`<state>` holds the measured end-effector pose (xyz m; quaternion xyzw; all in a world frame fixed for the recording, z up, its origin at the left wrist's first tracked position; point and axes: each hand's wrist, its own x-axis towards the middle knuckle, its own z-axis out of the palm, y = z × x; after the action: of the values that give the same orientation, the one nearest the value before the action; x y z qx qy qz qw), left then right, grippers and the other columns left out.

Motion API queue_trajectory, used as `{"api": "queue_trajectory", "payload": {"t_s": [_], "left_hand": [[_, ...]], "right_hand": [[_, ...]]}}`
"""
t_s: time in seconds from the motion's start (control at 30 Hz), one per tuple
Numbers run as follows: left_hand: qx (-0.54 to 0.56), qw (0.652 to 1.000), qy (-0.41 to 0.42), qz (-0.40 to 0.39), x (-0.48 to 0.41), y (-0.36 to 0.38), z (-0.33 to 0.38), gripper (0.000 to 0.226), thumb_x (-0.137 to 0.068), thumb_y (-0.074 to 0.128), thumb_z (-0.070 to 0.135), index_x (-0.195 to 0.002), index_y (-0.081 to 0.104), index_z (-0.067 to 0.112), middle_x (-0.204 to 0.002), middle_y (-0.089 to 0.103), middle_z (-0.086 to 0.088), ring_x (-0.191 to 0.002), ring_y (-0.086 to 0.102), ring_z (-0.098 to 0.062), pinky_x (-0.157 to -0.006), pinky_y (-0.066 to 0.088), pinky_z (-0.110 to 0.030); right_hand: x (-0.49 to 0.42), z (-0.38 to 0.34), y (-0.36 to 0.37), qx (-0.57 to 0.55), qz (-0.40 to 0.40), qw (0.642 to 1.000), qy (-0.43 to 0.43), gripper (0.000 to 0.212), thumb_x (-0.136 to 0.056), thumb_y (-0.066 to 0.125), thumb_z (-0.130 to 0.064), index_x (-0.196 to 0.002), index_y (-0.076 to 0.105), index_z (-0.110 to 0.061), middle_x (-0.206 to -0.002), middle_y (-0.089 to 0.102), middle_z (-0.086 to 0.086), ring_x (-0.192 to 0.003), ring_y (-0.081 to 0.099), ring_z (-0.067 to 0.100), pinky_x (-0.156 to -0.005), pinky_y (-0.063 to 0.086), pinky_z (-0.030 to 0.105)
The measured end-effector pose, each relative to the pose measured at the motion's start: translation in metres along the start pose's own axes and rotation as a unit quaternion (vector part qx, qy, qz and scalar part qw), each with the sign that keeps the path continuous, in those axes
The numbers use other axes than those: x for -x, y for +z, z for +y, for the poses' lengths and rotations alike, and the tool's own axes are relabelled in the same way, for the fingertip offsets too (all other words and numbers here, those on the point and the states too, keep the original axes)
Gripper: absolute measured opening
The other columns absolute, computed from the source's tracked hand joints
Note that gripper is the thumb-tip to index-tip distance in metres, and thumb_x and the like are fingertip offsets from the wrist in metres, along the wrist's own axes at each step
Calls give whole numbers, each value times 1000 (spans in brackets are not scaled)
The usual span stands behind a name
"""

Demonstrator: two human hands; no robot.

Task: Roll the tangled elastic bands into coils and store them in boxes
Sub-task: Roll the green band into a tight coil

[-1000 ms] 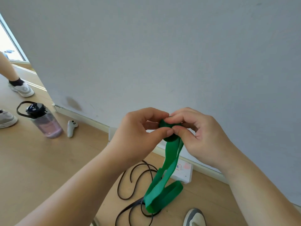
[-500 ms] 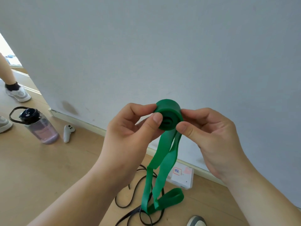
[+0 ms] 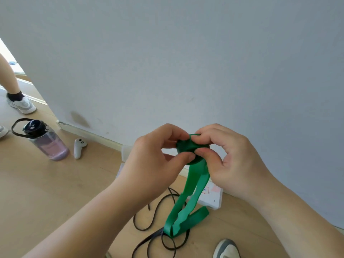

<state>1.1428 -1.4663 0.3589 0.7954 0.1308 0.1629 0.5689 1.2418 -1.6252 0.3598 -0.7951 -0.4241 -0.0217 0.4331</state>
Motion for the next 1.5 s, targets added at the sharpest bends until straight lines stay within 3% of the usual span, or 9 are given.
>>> {"api": "queue_trajectory", "payload": {"t_s": [0.2,0.4,0.47,0.53,0.67,0.97,1.13,1.3,1.5], "left_hand": [[134,988,-57,-42,-9,-14,1,31,-73,90,6,-92,70,20,-96,79,-6,-96,77,-22,-86,58,-39],[334,936,-93,-62,-12,-15,-1,38,-69,89,-2,-97,66,11,-100,70,-21,-95,74,-39,-78,61,-37],[284,951,-94,-81,-13,-18,0,42,-71,90,3,-104,68,16,-101,71,-11,-96,74,-31,-78,61,-36],[93,991,-59,-71,-13,-20,0,46,-74,93,13,-109,68,28,-101,75,4,-97,75,-14,-79,61,-32],[-95,994,19,-53,-7,-12,1,44,-79,82,14,-113,68,38,-104,72,23,-99,68,1,-79,59,-22],[184,973,-122,-74,-12,-24,1,40,-63,93,5,-96,73,18,-104,77,-14,-86,78,-27,-85,60,-37],[283,953,-110,-23,-13,-23,0,42,-63,90,4,-100,72,16,-108,73,-12,-97,77,-32,-88,60,-37],[156,984,-86,-21,-11,-21,1,40,-72,91,8,-103,67,13,-102,78,-6,-94,78,-23,-92,61,-45],[-4,998,-39,-40,-8,-20,2,50,-74,92,15,-113,68,35,-106,73,18,-95,73,-2,-83,63,-29]], "right_hand": [[-4,-1,-12,-272,18,948,166,26,-72,83,-11,-97,79,-17,-99,81,0,-96,78,17,-89,62,31],[-6,0,-13,-413,-17,893,177,35,-67,79,-13,-102,82,-19,-103,80,11,-101,76,22,-88,59,28],[-6,1,-15,-398,-18,901,173,33,-67,80,-11,-99,83,-19,-100,80,13,-98,76,24,-87,60,31],[-5,4,-14,-308,-30,938,158,33,-76,79,3,-100,82,-19,-99,80,10,-97,77,24,-88,61,35],[-5,4,-3,-123,-75,985,97,40,-84,74,12,-104,80,-22,-101,75,-3,-103,73,19,-97,57,34],[-8,1,-11,-304,14,935,183,25,-66,82,-10,-90,75,-11,-102,81,7,-96,78,24,-89,62,36],[-5,-1,-7,-332,-17,930,159,36,-73,77,-7,-106,77,-21,-106,80,8,-102,75,25,-88,61,33],[-3,2,-3,-252,3,957,141,44,-84,71,14,-99,80,-26,-103,80,0,-101,76,20,-92,60,35],[-3,-1,-4,-133,-44,987,82,45,-86,70,15,-101,80,-27,-109,75,-14,-107,72,13,-96,55,23]]}}
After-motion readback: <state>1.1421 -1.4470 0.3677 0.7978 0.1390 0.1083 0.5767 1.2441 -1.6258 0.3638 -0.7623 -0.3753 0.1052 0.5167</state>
